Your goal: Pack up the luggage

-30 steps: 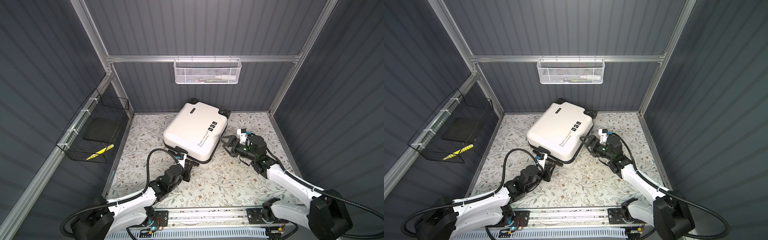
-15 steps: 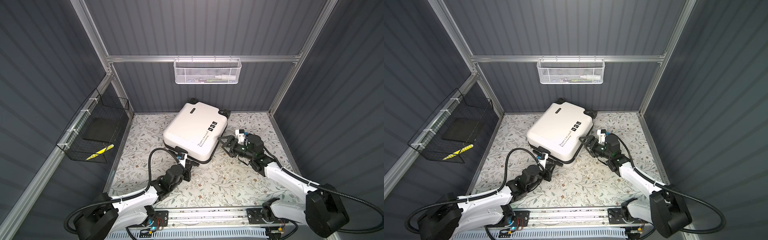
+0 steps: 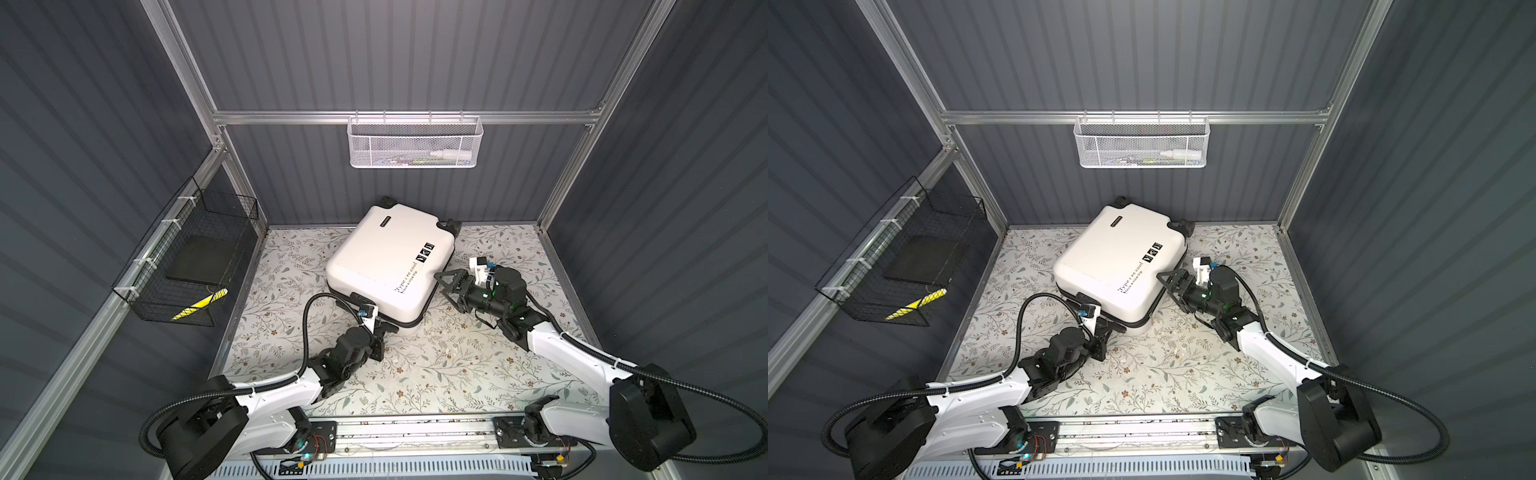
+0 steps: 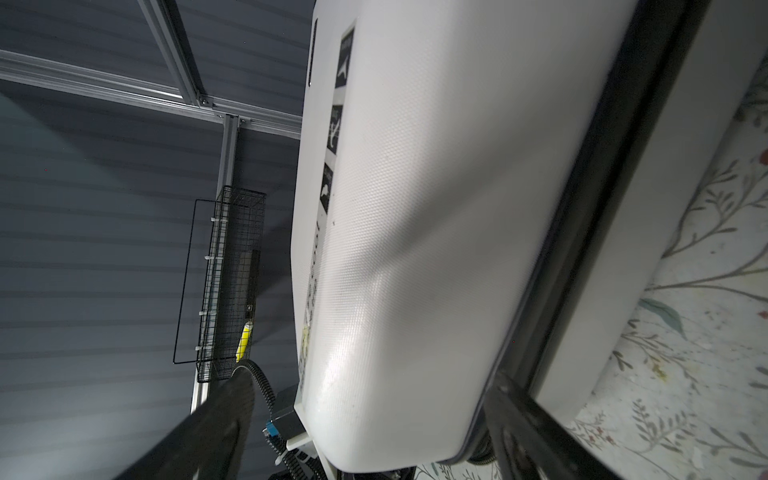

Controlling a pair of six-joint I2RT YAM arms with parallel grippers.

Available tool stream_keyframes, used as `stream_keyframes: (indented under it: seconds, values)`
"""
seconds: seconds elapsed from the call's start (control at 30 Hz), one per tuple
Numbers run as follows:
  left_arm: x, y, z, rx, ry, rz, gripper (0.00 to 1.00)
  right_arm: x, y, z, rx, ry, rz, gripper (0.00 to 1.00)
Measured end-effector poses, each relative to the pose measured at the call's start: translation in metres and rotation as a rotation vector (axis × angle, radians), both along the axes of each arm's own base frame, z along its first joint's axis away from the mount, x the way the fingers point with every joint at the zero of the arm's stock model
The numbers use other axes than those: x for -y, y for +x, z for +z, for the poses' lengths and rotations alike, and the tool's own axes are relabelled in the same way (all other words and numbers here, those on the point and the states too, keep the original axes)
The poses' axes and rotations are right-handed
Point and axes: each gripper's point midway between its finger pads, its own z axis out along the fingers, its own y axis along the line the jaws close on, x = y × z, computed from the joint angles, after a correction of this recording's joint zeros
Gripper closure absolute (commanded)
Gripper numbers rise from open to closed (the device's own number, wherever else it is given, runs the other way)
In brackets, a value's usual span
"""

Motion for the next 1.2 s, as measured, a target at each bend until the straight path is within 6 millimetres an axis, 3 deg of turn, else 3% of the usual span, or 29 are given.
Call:
stream_keyframes:
  seconds: [0.4,0.67,0.9,0.97,1.03,1.2]
  values:
    - [-0.001,0.001,-0.003,0.0,0.023,0.001,1.0,-0.012,-0.005,-0.009,-0.02,-0.009,0.034,0.11]
    - [-0.002,0.0,0.012,0.026,0.01,-0.007,1.0,-0.02,-0.008,-0.012,-0.024,-0.012,0.054,0.11]
    - [0.001,-0.003,0.012,0.017,0.031,-0.039,1.0,-0.028,-0.01,-0.011,-0.02,-0.011,0.072,0.11]
    - [0.0,-0.004,0.012,0.015,0.037,-0.038,0.79,-0.028,-0.01,-0.01,-0.017,-0.009,0.072,0.11]
    - [-0.002,-0.003,0.014,0.02,0.034,-0.026,0.66,-0.028,-0.01,-0.01,-0.016,-0.009,0.072,0.11]
    - [-0.008,0.0,0.018,0.038,0.037,0.004,0.61,-0.028,-0.009,-0.012,-0.019,-0.011,0.07,0.11]
